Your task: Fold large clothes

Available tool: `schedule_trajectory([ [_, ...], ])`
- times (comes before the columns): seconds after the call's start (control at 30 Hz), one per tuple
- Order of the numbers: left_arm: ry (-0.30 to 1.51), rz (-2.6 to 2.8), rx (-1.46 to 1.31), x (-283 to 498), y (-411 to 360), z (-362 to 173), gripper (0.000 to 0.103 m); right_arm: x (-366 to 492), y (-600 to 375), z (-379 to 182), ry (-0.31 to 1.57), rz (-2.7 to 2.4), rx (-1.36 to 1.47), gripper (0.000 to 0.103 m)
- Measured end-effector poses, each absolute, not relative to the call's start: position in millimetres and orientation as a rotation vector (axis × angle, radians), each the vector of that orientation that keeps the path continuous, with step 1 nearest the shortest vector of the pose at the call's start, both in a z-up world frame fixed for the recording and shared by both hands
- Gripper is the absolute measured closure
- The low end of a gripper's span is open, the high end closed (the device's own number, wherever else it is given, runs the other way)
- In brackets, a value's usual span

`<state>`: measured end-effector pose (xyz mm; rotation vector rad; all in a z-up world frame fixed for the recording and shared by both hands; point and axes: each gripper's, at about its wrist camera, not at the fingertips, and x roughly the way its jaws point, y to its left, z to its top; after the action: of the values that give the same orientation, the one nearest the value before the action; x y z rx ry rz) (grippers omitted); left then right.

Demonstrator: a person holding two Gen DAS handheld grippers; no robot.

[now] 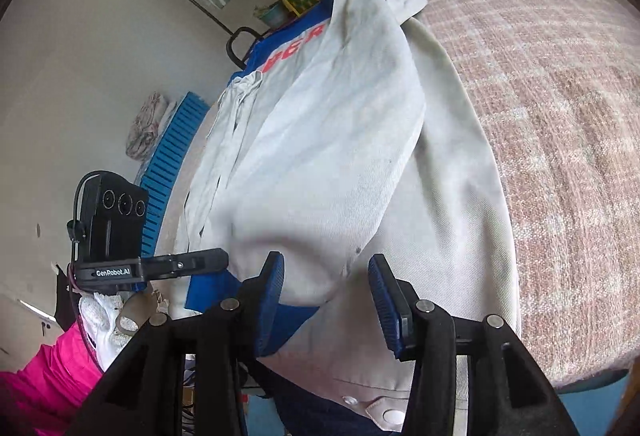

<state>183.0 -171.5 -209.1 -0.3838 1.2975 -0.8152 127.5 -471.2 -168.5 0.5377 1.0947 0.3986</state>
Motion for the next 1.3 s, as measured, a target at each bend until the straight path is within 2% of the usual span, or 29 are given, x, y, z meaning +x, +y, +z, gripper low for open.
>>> schedule_trajectory([
  [0.3, 1.301, -0.745, -0.387, 166.3, -137.4, -214.1, 0.098, 214.5, -534.5, -127.0, 0.947, 0.312, 0.642, 0.056],
  [0.57, 1.328, -0.763, -0.431, 175.7, -143.8, -221.7, 0.097, 331.9, -557.5, -189.0, 1.045, 0.253, 0.796, 0.056],
  [0.73, 1.339, -0.775, -0.453, 184.4, -143.1, -223.4, 0.098, 374.1, -550.8, -218.8, 1.093, 0.215, 0.77, 0.058],
  [0.8, 1.34, -0.785, -0.463, 187.4, -144.5, -222.6, 0.098, 384.8, -552.7, -221.2, 1.092, 0.212, 0.766, 0.096],
  [0.87, 1.336, -0.795, -0.479, 189.1, -144.4, -220.2, 0.098, 395.0, -553.1, -211.8, 1.081, 0.192, 0.695, 0.102],
  [1.03, 1.348, -0.859, -0.667, 189.3, -154.7, -216.9, 0.098, 422.5, -576.4, -162.0, 1.033, 0.12, 0.547, 0.102],
  [1.13, 1.361, -0.858, -0.612, 184.5, -175.7, -226.2, 0.098, 444.9, -582.3, -155.5, 1.021, 0.101, 0.509, 0.1],
  [1.2, 1.404, -0.857, -0.597, 180.7, -186.5, -239.3, 0.098, 454.6, -576.0, -169.0, 1.105, 0.087, 0.487, 0.084],
  [1.27, 1.419, -0.86, -0.579, 177.1, -189.5, -244.0, 0.097, 444.7, -574.3, -173.5, 1.115, 0.091, 0.486, 0.079],
  [1.3, 1.414, -0.854, -0.573, 176.6, -188.6, -244.2, 0.097, 436.5, -575.7, -172.7, 1.106, 0.11, 0.505, 0.072],
])
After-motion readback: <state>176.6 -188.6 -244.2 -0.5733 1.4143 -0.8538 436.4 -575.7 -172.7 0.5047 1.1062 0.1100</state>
